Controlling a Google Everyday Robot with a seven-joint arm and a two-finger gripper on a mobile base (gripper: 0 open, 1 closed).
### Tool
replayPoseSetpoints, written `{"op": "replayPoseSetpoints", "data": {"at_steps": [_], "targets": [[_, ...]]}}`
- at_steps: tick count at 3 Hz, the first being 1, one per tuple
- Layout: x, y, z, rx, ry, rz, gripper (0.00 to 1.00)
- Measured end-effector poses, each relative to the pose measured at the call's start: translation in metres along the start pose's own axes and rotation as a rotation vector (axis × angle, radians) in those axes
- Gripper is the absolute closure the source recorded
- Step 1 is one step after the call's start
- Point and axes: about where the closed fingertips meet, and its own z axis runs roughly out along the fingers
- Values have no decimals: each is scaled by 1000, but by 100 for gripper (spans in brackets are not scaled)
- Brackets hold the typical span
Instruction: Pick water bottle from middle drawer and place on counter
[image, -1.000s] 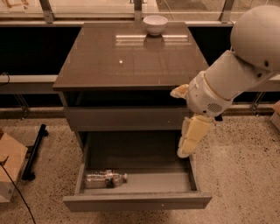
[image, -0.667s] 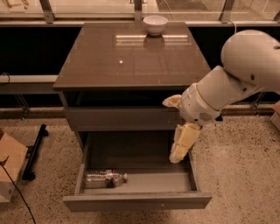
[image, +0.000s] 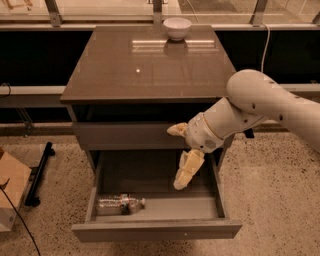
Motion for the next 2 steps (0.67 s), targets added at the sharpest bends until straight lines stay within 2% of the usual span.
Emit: {"op": "replayPoseSetpoints", "data": {"at_steps": [1, 2], "targets": [[3, -1, 4, -7, -4, 5, 0], [8, -4, 26, -8, -17, 20, 0]]}}
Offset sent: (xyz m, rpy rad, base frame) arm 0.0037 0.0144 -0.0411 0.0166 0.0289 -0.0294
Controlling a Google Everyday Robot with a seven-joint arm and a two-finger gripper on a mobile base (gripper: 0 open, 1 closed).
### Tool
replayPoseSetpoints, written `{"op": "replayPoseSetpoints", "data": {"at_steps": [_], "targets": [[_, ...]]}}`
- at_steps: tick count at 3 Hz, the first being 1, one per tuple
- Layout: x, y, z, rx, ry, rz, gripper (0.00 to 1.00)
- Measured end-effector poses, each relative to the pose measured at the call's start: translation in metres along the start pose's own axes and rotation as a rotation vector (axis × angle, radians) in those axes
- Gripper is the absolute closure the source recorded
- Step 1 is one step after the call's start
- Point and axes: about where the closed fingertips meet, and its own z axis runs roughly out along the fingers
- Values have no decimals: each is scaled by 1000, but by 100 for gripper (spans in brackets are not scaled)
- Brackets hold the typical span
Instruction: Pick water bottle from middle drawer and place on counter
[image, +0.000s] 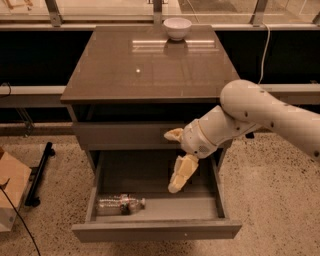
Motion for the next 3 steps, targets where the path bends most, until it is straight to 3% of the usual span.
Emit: {"op": "replayPoseSetpoints", "data": {"at_steps": [2, 3], "targets": [[25, -28, 59, 15, -102, 51, 0], [29, -31, 65, 20, -109, 59, 0]]}}
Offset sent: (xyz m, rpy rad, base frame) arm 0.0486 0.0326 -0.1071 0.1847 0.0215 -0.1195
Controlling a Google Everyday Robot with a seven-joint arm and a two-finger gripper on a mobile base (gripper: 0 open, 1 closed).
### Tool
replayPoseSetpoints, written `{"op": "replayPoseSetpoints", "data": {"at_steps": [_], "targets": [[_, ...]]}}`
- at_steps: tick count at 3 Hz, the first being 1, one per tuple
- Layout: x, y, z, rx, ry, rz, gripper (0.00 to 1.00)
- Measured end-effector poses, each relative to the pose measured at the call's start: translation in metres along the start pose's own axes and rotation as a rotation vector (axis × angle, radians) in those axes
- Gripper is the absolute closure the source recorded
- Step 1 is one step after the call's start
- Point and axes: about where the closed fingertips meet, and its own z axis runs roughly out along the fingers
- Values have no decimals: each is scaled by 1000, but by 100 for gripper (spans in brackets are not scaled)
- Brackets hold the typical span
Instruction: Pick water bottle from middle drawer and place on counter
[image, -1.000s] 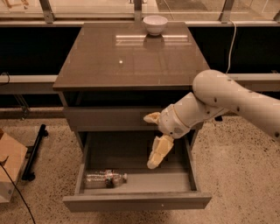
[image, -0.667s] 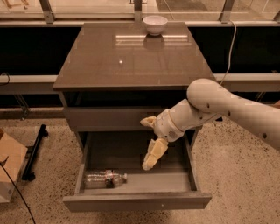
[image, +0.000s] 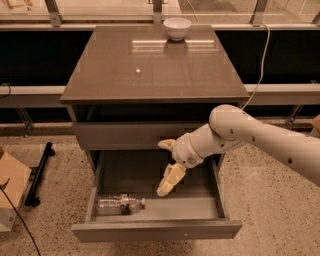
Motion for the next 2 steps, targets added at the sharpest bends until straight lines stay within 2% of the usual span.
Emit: {"op": "replayPoseSetpoints", "data": {"at_steps": [1, 2], "targets": [[1, 1, 14, -1, -31, 5, 0], [4, -4, 37, 10, -106, 13, 0]]}}
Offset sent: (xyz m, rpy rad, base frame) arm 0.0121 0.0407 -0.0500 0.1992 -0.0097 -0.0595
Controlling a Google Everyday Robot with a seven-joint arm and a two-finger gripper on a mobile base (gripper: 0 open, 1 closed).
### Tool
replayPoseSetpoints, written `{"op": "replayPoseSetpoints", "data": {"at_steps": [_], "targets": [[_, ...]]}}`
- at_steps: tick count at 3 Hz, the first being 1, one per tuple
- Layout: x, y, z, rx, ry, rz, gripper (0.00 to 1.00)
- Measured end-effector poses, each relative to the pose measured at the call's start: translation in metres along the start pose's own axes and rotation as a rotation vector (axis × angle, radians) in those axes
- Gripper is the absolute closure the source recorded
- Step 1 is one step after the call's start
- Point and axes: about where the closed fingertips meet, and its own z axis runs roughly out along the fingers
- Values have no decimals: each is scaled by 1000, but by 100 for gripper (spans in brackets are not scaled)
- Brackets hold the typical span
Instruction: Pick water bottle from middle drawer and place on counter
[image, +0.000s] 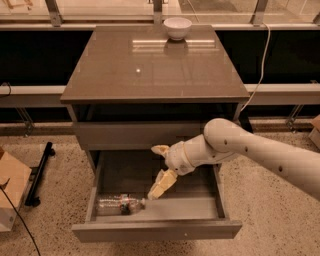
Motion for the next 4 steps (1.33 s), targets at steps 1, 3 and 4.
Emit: {"op": "replayPoseSetpoints", "data": {"at_steps": [1, 3, 4], "targets": [[9, -11, 27, 5, -56, -4, 0], [50, -33, 89, -61, -134, 81, 0], [47, -30, 92, -56, -134, 70, 0]]}}
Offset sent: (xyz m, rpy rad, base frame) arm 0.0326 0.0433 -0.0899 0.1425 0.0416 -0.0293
